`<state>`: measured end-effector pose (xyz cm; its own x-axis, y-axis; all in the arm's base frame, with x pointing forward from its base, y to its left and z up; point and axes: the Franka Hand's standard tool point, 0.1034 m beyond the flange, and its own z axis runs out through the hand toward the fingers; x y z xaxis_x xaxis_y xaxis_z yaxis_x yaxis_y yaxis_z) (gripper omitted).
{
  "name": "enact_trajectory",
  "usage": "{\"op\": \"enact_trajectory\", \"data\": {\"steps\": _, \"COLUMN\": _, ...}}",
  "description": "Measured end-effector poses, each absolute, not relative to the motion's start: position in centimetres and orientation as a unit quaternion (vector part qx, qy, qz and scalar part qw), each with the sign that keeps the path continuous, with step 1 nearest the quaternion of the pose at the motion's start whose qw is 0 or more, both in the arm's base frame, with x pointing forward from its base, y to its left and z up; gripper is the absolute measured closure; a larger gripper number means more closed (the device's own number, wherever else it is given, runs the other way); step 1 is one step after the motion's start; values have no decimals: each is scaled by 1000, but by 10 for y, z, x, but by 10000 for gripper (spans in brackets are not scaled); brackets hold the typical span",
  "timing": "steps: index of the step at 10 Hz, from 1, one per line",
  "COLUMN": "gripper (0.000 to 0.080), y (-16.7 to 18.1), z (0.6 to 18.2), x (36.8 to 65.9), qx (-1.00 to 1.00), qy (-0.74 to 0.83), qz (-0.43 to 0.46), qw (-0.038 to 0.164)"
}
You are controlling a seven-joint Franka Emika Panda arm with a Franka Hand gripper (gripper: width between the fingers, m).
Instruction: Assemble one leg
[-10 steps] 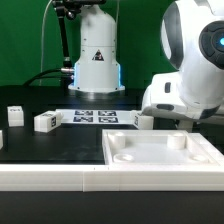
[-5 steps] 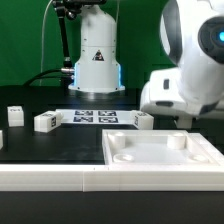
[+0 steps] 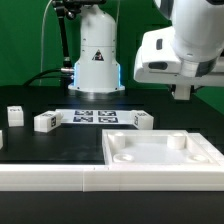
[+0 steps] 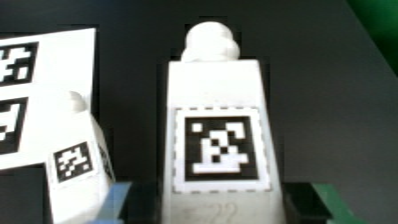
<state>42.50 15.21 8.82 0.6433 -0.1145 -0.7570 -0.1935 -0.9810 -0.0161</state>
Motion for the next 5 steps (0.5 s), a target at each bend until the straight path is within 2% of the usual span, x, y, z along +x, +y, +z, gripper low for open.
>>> {"op": "enact_trajectory", "data": {"steps": 3, "gripper": 507, "y": 142, "z": 83, "x": 453, "qx": -948, "qy": 57, "qz": 306, "qw": 59}}
{"op": "enact_trajectory", "data": {"steps": 5, "gripper": 507, "y": 126, "z": 108, "x": 476, "qx": -966, "qy": 24, "qz": 253, "qw": 44}}
